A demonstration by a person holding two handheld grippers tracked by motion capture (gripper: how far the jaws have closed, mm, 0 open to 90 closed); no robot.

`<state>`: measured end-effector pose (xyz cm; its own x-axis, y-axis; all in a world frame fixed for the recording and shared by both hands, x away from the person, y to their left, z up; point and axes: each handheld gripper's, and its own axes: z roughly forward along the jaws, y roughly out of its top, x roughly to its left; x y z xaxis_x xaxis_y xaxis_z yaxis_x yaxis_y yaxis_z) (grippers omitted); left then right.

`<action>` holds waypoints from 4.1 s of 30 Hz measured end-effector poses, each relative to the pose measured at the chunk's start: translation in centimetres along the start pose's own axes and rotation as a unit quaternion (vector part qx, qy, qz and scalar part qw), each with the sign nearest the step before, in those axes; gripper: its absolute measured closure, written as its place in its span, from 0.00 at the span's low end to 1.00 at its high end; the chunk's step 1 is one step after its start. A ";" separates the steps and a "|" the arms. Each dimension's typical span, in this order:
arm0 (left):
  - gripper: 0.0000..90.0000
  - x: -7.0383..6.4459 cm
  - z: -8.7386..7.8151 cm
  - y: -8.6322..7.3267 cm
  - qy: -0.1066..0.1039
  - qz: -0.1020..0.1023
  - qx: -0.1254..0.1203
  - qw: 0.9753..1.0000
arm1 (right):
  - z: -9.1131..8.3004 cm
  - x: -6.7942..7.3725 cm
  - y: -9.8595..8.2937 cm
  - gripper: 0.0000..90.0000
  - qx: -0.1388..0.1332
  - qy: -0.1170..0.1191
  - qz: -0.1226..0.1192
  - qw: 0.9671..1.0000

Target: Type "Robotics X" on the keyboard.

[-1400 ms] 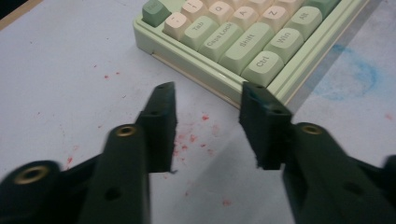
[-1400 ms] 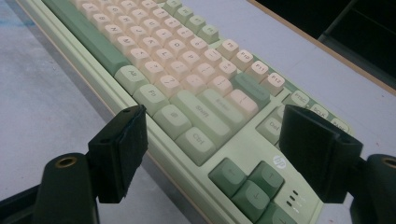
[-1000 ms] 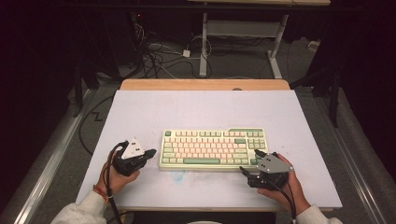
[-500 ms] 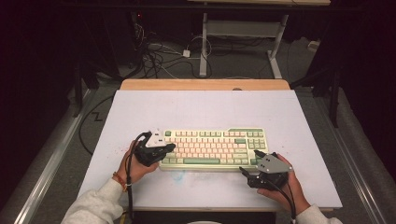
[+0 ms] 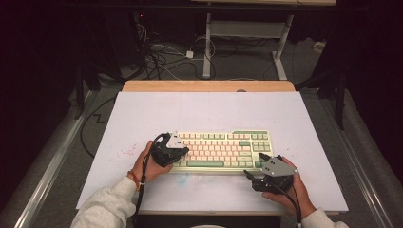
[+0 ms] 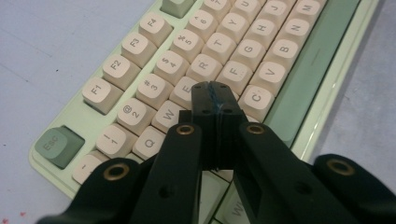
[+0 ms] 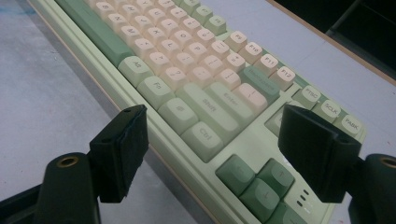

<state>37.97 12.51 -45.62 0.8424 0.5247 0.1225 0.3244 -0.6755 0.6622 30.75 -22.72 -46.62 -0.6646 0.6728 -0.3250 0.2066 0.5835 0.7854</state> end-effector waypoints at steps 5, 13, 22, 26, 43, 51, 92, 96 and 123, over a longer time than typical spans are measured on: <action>0.97 0.2 0.4 0.1 0.006 -0.002 0.005 1.000 | 0.1 0.1 0.0 0.27 0.002 0.001 -0.002 1.000; 0.97 0.1 0.5 0.2 0.010 0.002 0.009 1.000 | 0.0 0.1 0.0 0.28 0.004 0.002 -0.001 1.000; 0.97 -0.3 0.5 0.3 0.023 0.012 0.016 1.000 | 0.0 0.1 0.0 0.27 0.003 0.002 -0.002 1.000; 0.96 -0.4 0.1 0.5 0.026 0.017 0.010 0.999 | 0.0 0.1 0.0 0.28 0.003 0.002 -0.002 1.000; 0.78 -0.5 -0.7 0.7 0.051 0.030 -0.011 0.998 | 0.0 0.1 0.0 0.28 0.004 0.004 -0.001 1.000; 0.58 -0.4 -1.5 0.5 0.068 0.025 -0.046 0.996 | 0.0 0.0 0.0 0.28 0.003 0.005 0.000 1.000; 0.21 -2.1 -5.6 -7.0 0.145 0.041 -0.065 0.986 | -0.4 -0.2 0.2 0.30 -0.004 0.004 0.005 1.000; 0.21 -2.0 -5.9 -7.6 0.145 0.035 -0.063 0.987 | -0.7 -0.2 0.2 0.42 -0.008 0.016 0.003 1.000; 0.21 -1.5 -5.9 -9.4 0.140 0.014 -0.040 0.989 | -0.3 -1.2 2.9 1.00 -0.009 0.076 0.011 0.997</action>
<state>31.08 21.09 -47.61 0.6945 0.6374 0.3337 0.2591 -0.6543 0.7105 31.90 -21.98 -43.80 -0.7616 0.6077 -0.2251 0.2098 0.5599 0.8016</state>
